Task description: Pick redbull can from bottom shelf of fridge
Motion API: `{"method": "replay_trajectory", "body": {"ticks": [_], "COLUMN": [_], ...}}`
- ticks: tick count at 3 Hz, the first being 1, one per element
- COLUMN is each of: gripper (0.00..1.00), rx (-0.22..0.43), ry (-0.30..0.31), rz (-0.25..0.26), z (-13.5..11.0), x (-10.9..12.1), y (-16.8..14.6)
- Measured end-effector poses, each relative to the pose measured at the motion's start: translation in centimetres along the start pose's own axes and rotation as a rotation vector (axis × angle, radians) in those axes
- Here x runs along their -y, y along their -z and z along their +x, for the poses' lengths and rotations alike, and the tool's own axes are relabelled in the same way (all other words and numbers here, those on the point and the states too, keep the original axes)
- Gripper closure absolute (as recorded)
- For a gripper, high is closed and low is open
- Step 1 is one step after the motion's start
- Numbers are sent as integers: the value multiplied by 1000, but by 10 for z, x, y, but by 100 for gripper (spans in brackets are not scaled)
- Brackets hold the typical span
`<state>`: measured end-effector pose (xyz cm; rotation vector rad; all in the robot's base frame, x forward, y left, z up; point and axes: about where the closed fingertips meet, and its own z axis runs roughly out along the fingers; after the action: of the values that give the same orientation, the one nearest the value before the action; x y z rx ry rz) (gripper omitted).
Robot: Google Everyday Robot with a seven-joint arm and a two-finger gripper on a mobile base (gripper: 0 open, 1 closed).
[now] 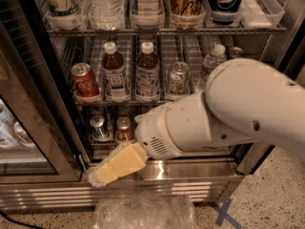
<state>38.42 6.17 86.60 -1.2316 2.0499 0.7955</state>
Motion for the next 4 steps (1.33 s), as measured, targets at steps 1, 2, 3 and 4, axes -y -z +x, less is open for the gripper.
{"method": "replay_trajectory", "body": {"ticks": [1,2,3,4], "gripper": [0,0,0,0], "rx": [45,45,79,136], "ry": [2,2,13,12], "rz": [39,39,-3,-101], "z": [-16,-16,-15,-11], "x": [5,5,-12,-47], "y": [-5,-5,-42,-108]}}
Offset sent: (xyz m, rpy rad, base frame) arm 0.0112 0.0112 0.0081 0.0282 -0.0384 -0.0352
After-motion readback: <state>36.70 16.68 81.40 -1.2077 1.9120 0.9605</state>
